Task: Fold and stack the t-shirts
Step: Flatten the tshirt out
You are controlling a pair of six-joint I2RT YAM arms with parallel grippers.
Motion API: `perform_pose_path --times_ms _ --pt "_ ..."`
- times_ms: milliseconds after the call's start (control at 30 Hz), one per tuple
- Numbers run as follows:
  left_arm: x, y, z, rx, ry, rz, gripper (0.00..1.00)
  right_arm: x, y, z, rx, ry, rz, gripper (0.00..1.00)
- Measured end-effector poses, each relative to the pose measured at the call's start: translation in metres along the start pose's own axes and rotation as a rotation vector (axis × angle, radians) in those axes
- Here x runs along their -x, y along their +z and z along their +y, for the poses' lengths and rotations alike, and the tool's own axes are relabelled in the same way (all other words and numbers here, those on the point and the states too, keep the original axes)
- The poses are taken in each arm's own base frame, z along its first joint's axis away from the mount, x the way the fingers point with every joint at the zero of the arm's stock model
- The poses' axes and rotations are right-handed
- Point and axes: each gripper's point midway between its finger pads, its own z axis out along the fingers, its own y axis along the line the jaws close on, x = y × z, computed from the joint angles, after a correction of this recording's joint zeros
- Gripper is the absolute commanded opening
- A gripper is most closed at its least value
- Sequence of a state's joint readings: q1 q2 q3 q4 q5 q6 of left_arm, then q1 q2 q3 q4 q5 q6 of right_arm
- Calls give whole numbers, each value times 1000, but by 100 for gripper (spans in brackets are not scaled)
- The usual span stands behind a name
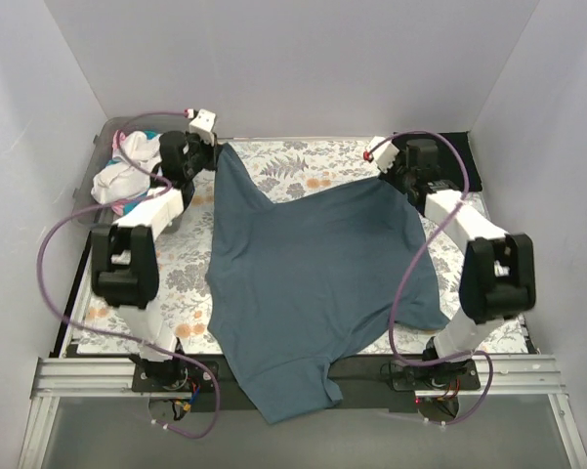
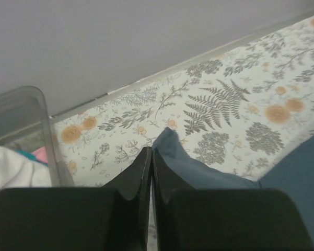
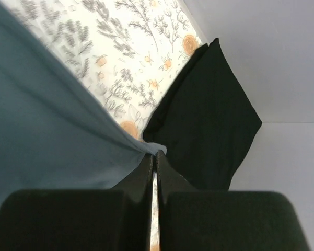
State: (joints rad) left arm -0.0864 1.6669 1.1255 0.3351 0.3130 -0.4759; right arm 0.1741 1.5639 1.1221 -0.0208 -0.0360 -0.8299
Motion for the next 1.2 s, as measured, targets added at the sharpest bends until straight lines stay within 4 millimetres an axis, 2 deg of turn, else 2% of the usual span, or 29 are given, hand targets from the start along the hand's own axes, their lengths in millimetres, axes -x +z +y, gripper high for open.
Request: perform_pose_path --times_ms 33,67,100,133,200,233,267,367,467,533,600,700,733,800,833,933,1000,1067,1200 --pt "-5 22 8 -3 -12 16 4 -3 16 -2 2 5 25 19" --pt "-3 44 14 -7 -16 11 19 -3 29 -7 -6 17 40 31" --pt "-4 69 25 -13 -21 16 25 -3 43 -14 -19 25 56 41" --pt "-1 89 34 -14 -24 12 38 -1 55 -23 -38 30 69 55" --pt "-4 106 46 -7 -46 23 49 3 65 -36 -64 44 80 65" --pt "-11 104 47 -9 -65 45 54 4 63 -39 -66 49 84 79" --pt "-16 99 46 -13 -84 66 57 4 59 -41 -66 57 88 84" --pt "-21 72 41 -25 -132 125 58 6 34 -40 -40 62 96 85" --pt "-6 38 29 -48 -163 174 54 7 2 -32 5 69 98 84" --pt "7 9 16 -70 -178 201 53 7 -21 -21 45 64 101 82" --pt "15 -23 2 -89 -185 231 52 3 -35 -9 85 60 113 80" --pt "7 -65 -18 -112 -197 303 42 -16 -46 18 178 51 166 75" --pt "-2 -77 -24 -119 -202 339 41 -26 -48 31 219 51 195 70" --pt "-28 -95 -34 -136 -219 426 38 -49 -52 58 308 52 267 65" --pt "-47 -104 -41 -148 -238 488 36 -58 -53 69 343 55 296 59" --pt "-102 -128 -59 -184 -299 669 32 -86 -57 101 453 64 388 53" --pt "-132 -142 -70 -206 -337 782 31 -99 -59 115 503 69 433 51" --pt "-153 -151 -77 -215 -366 866 30 -109 -60 126 541 74 469 50" --pt "-181 -158 -80 -204 -384 968 29 -124 -65 142 593 75 517 49"
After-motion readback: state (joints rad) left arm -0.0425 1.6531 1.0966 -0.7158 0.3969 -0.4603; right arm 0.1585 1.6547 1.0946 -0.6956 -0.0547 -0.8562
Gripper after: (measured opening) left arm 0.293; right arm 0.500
